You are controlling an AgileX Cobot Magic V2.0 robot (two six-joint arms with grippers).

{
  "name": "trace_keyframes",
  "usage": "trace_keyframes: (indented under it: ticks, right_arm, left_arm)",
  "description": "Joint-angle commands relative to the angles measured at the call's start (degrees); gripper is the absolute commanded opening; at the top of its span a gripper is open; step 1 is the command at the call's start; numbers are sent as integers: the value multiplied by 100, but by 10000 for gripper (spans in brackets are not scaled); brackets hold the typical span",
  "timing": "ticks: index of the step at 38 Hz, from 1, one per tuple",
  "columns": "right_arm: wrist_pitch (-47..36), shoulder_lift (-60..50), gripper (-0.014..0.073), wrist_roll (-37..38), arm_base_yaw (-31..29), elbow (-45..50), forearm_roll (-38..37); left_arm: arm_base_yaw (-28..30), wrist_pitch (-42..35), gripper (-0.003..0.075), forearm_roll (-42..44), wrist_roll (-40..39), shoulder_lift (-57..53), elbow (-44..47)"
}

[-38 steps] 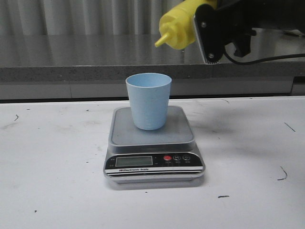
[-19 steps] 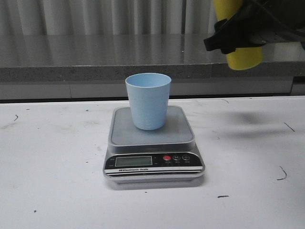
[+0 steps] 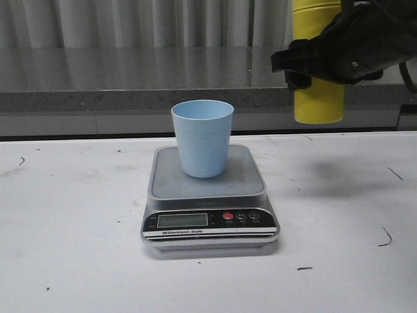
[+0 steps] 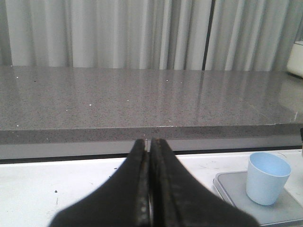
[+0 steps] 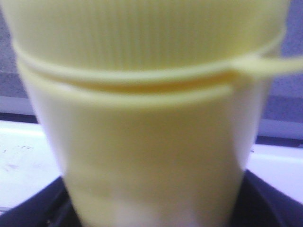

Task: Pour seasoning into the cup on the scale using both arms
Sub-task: 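Turn the bottle upright with the right gripper and lower it, then set the bottle on the table beside the scale and open the right gripper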

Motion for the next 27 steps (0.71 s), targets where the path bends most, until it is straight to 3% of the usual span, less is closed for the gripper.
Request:
trace_keyframes:
  ticks: [1, 8, 16, 21, 27]
  right_arm:
    - [-345, -540, 45, 32, -6, -4, 31]
    - [-994, -852, 45, 566, -1, 883, -224]
    - [-2302, -664, 43, 1769, -1, 1915, -1545]
    - [-2618, -294, 43, 2233, -1, 2073, -2144]
    - [-3014, 195, 43, 2324, -1, 2080, -2196]
  left_arm:
    - [-7, -437, -20, -14, -9, -87, -152]
    - [-7, -437, -20, -14, -9, -87, -152]
    - [-7, -437, -20, -24, -9, -87, -152]
    - [-7, -437, -20, -35, -9, -87, -152]
    - [-7, -437, -20, -35, -9, -87, -152]
